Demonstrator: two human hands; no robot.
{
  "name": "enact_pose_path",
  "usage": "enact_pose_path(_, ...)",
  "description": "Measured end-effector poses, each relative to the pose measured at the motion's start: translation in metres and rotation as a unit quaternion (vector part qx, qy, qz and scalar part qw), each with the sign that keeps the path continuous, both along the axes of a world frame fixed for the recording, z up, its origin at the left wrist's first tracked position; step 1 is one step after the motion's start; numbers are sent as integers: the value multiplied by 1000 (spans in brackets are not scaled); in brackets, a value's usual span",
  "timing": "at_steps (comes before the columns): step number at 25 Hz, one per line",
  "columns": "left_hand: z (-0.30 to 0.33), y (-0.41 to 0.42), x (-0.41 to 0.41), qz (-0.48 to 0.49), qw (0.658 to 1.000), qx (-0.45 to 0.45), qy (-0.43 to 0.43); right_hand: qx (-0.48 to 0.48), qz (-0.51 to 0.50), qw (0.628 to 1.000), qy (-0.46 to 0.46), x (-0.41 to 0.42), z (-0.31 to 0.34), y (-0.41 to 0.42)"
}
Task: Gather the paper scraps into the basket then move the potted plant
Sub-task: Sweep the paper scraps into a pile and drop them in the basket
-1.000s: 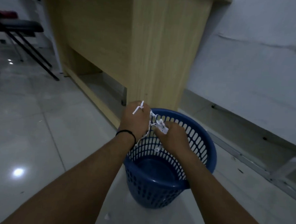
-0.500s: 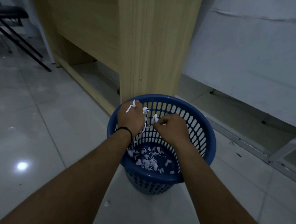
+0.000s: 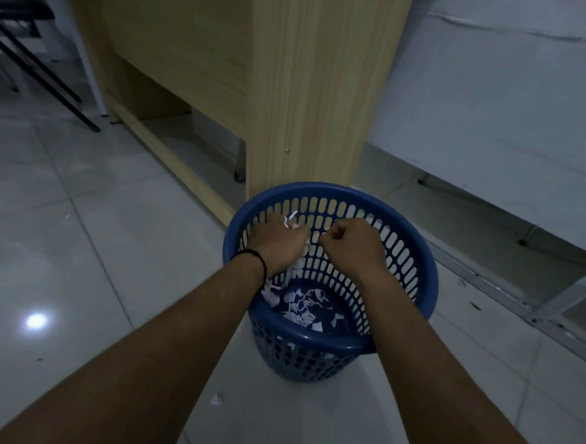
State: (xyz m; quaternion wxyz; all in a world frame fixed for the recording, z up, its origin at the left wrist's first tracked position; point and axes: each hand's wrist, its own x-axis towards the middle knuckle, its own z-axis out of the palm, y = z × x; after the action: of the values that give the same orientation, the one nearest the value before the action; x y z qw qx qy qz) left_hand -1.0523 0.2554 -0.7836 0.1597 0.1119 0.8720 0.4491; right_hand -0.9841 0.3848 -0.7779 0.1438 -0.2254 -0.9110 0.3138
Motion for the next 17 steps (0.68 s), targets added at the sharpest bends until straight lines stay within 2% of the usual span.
enact_pose_path(3, -2, -5, 9, -94, 976, -156, 123, 8, -2, 1000, 2, -2, -2, 2)
enact_pose_path(8, 4, -11, 21, -75, 923, -238, 294, 30, -2, 1000, -3, -4, -3, 0)
enact_pose_path(13, 15, -23, 29, -29, 905, -162, 392, 81, 31, 995, -53, -4, 4, -1)
enact_pose_path(15, 17, -27, 34, -17, 923, -97, 372, 92, 35, 993, -62, -3, 11, -3)
enact_pose_path(17, 20, -28, 38, 8, 949, 7, 314, 102, 29, 993, -45, -1, 21, -6)
